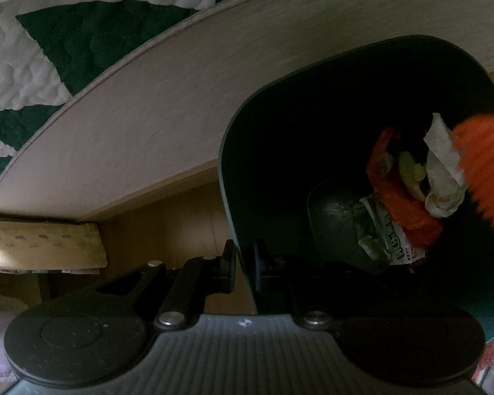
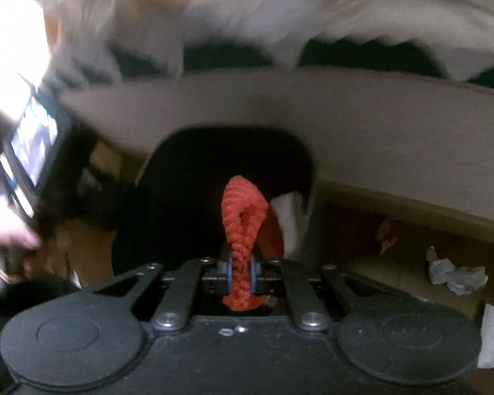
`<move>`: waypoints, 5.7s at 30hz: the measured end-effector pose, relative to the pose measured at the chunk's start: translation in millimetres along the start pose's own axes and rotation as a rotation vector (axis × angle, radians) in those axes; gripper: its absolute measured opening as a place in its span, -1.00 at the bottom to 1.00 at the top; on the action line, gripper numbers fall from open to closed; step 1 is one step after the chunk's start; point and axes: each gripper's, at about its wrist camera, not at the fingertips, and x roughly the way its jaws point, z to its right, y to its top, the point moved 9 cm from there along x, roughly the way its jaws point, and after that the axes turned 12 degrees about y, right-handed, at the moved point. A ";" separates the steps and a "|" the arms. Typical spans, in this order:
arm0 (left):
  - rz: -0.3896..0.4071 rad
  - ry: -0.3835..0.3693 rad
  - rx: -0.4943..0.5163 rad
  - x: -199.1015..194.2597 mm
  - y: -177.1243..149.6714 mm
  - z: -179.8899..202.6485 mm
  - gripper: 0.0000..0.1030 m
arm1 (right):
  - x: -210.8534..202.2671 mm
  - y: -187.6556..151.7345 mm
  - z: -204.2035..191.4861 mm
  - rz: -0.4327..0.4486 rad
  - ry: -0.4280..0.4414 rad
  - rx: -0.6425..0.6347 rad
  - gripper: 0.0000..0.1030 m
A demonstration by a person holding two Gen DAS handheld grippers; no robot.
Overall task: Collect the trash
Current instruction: 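Carry the orange item over the wastebasket and open the right gripper, then reach the right gripper to the white tissue and grasp it, then drop the white tissue into the wastebasket from the right gripper, then reach the right gripper to the silver bubble mailer and grasp its teal edge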
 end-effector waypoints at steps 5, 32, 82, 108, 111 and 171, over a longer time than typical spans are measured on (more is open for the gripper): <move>-0.002 0.006 -0.003 -2.4 -1.6 4.2 -0.80 | 28.7 -7.6 -3.3 -0.058 -0.035 -0.007 -0.84; -0.025 0.007 -0.010 -1.8 -1.5 8.5 -0.80 | -22.7 -10.8 16.4 0.067 -0.058 0.038 0.40; -0.043 0.009 -0.011 6.0 -2.9 10.8 -0.80 | 40.8 -121.6 322.4 -0.199 -0.527 0.148 -0.53; -0.035 0.011 -0.004 4.0 -3.1 10.0 -0.80 | -110.2 -40.0 17.6 0.115 -0.019 0.043 -0.54; -0.031 0.012 -0.001 2.5 -3.8 11.7 -0.80 | -96.9 -28.7 -20.1 0.100 0.049 0.024 -0.54; -0.048 0.030 0.008 4.8 -3.6 14.6 -0.79 | -84.3 -64.1 114.8 0.150 -0.243 0.247 0.22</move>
